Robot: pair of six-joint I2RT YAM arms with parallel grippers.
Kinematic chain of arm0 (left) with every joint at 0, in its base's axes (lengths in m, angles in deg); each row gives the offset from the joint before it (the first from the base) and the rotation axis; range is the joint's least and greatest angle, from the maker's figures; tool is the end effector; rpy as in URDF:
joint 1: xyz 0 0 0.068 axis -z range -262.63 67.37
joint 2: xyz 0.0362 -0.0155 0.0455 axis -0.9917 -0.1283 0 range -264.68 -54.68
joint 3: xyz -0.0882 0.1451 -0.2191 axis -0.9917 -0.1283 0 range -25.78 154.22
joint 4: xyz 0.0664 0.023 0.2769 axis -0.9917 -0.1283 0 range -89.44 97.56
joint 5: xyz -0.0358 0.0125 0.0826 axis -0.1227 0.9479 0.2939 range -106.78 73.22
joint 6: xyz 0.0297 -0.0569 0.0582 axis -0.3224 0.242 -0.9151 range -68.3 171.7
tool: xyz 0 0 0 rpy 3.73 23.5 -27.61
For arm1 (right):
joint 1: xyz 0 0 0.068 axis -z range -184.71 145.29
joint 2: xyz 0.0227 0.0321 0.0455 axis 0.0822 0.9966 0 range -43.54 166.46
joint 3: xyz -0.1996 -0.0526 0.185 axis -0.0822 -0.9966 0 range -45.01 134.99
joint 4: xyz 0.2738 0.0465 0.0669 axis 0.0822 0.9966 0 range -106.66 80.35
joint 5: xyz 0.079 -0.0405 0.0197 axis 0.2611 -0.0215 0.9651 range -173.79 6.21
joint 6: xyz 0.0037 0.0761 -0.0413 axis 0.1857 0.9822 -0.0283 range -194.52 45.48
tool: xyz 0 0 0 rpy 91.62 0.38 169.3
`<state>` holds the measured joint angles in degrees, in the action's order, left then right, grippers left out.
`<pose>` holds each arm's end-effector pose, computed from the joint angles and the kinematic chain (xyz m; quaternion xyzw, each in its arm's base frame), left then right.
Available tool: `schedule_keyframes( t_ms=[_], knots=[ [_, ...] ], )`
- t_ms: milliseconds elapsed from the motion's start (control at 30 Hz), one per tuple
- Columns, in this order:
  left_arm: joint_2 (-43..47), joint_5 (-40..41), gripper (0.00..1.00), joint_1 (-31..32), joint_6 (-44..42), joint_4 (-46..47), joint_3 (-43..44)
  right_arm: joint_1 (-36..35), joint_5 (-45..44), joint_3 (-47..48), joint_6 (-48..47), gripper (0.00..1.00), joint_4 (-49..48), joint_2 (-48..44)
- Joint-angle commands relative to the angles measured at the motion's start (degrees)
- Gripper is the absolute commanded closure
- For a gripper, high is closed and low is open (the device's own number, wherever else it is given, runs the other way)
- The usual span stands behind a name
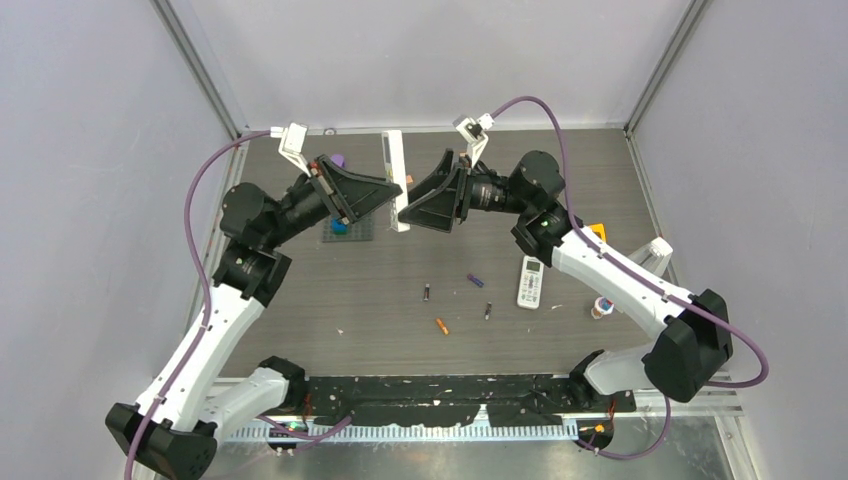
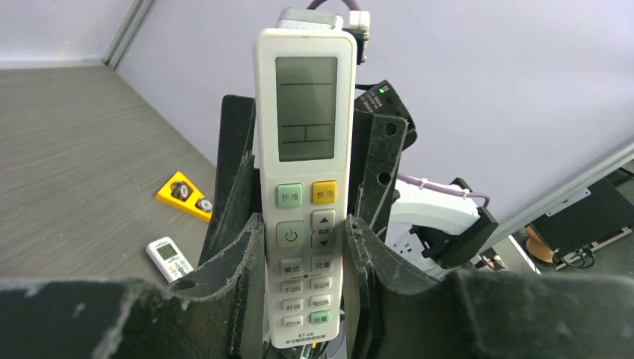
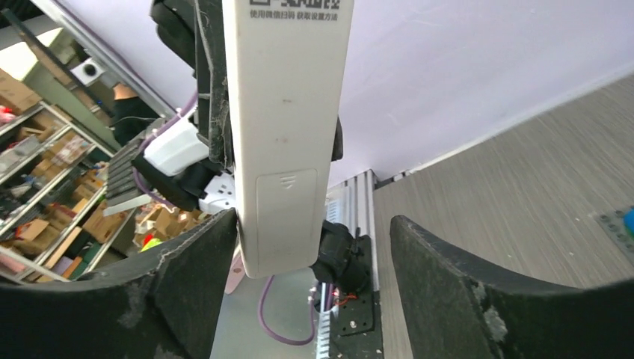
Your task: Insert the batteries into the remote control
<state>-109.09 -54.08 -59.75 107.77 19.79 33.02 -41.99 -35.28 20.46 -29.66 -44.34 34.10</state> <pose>0.2199 -0.1432 0.4510 0.0841 0.6157 -0.6305 0.4650 0.2518 0.2637 0.4107 -0.2898 0.5722 0.6643 0.3839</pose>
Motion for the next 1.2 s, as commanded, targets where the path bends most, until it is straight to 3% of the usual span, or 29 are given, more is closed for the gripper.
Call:
schedule_keyframes(
  t_ms=[0,267,333,433,467,533,600,667,733,767,833,1000,1167],
  knots=[
    [1.3,-1.8,1.00,0.1,2.8,11.0,-1.2,-0.8,3.7,1.1,6.3,0.23,-10.8,1.5],
    [1.3,-1.3,1.00,0.1,1.5,12.5,-1.7,-1.7,3.6,1.6,7.6,0.46,-11.6,1.5],
    [1.3,-1.4,1.00,0.1,1.3,12.6,-2.0,-1.7,3.8,1.7,7.7,0.54,-11.2,1.6],
    [1.0,-1.7,1.00,0.1,0.9,12.6,-2.1,-1.7,3.9,2.0,7.7,0.75,-10.5,1.8],
    [1.0,-1.7,0.98,0.1,0.7,12.1,-2.0,-1.7,3.8,2.1,7.6,0.77,-10.1,1.9],
    [0.9,-1.6,0.82,0.1,-0.4,10.2,-1.7,-1.8,3.5,2.5,6.3,0.87,-8.5,1.9],
    [1.0,-1.3,0.53,0.1,-2.3,7.4,-1.6,-1.7,2.5,3.4,2.4,0.92,-3.5,1.6],
    [1.1,0.0,0.31,0.1,-4.8,3.8,-1.5,-1.8,0.4,5.1,-4.6,0.94,4.9,1.1],
    [1.3,2.3,0.21,0.1,-8.2,-1.3,-0.9,-2.6,-4.7,9.3,-16.4,0.95,19.7,0.5],
    [1.4,3.8,0.19,0.1,-10.1,-4.3,-0.4,-4.2,-10.5,11.1,-20.9,0.95,30.3,0.4],
    [1.1,7.5,0.17,0.1,-13.3,-9.7,0.9,-6.6,-19.1,15.1,-30.3,0.95,39.7,0.4],
    [-1.7,17.9,0.21,0.1,-15.2,-22.4,5.5,-11.5,-36.5,18.0,-40.7,0.95,47.3,1.8],
    [-3.9,19.8,0.29,0.1,-12.2,-23.3,6.0,-14.8,-46.4,16.8,-46.3,0.95,48.3,2.6]
  ],
)
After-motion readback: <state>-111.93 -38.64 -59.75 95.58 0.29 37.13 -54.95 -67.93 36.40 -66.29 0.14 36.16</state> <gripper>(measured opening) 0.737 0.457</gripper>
